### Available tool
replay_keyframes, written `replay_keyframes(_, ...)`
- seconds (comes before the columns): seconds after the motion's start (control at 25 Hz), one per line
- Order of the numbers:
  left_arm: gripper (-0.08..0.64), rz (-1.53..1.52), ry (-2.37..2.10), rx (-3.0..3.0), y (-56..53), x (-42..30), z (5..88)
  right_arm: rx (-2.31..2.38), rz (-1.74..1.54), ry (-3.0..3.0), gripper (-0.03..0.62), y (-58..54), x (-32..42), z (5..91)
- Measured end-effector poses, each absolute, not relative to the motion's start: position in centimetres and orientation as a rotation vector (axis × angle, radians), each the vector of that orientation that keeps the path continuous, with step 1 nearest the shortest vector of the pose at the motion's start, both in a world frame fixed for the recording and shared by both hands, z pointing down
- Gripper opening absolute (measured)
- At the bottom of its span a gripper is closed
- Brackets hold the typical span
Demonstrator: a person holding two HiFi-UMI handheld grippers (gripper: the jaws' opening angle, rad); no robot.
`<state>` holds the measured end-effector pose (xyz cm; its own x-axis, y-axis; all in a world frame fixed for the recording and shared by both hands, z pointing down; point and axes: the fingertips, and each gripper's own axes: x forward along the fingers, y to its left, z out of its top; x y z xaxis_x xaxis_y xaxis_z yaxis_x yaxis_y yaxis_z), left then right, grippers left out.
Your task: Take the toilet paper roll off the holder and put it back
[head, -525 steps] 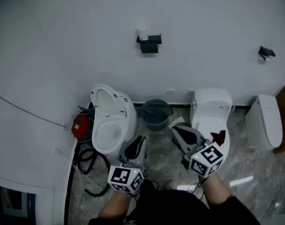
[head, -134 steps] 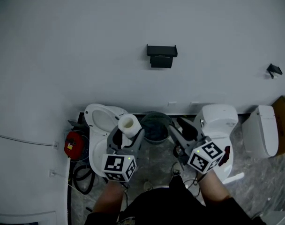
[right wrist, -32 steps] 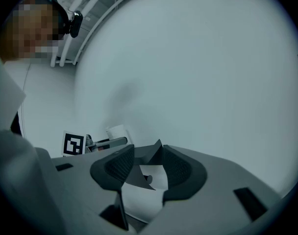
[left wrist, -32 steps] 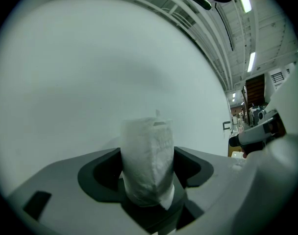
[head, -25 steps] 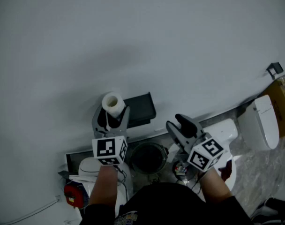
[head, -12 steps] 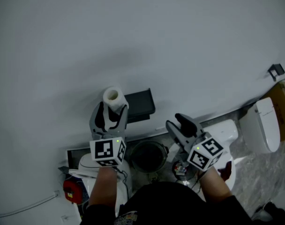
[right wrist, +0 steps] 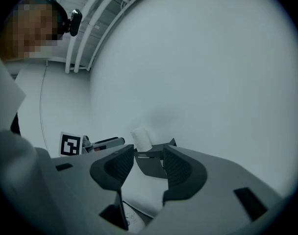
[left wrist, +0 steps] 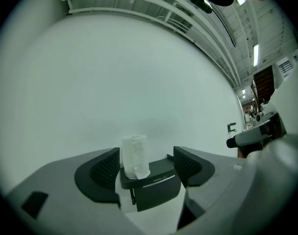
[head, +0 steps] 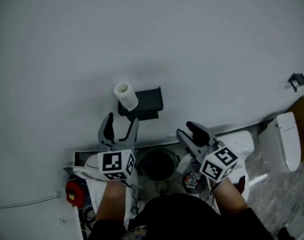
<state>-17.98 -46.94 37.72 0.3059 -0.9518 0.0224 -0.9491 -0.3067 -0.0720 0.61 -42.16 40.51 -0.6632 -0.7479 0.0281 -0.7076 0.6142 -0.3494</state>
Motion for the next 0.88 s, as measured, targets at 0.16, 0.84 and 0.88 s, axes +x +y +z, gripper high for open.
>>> replay_keyframes(0.16, 0.328, -0.088, 1.878, -2.464, -43.2, -17.1, 37.5, -1.163, -0.499, 2.755, 0.172, -39.6, 1.6, 39.9)
replay_keyframes(0.84, 0.181, -0.259, 2.202, -2.277, -25.5, -14.6, 40.2, -0.777, -0.651, 2.867, 0.172, -28.9, 3.1, 42.5)
replay_keyframes(0.88, 0.169, -0.259, 2.227, -2.256, -24.8, -15.1, 40.1, -0.756, -0.661, 2.873, 0.173, -28.6, 2.6, 42.7)
